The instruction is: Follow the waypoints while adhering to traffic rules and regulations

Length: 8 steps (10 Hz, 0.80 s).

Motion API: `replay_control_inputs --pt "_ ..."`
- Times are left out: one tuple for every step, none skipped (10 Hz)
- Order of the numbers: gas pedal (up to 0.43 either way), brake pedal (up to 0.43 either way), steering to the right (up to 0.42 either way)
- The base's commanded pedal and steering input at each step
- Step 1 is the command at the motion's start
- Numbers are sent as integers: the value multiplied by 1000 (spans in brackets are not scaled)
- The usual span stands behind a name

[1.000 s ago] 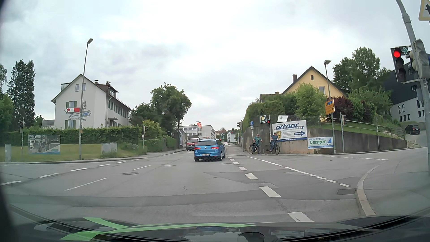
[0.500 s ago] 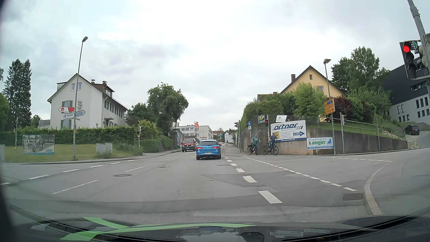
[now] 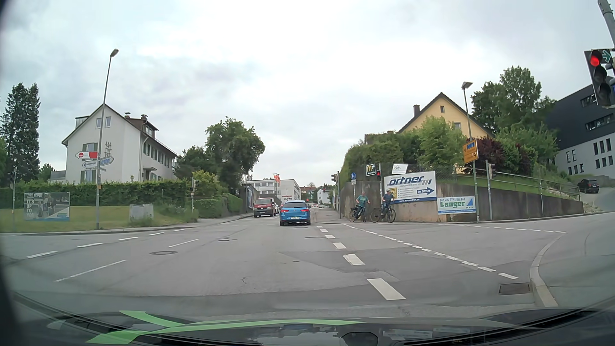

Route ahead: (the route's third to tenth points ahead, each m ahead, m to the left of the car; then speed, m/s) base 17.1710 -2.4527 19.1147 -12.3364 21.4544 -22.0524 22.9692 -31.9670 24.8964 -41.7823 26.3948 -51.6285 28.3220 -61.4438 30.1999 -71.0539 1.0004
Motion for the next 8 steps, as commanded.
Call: replay_control_inputs --pt "67 0 89" --pt "67 0 89" --pt "67 0 89" --pt "67 0 89" --pt "67 0 89" --pt "67 0 89" --pt "67 0 88" --pt "67 0 87"
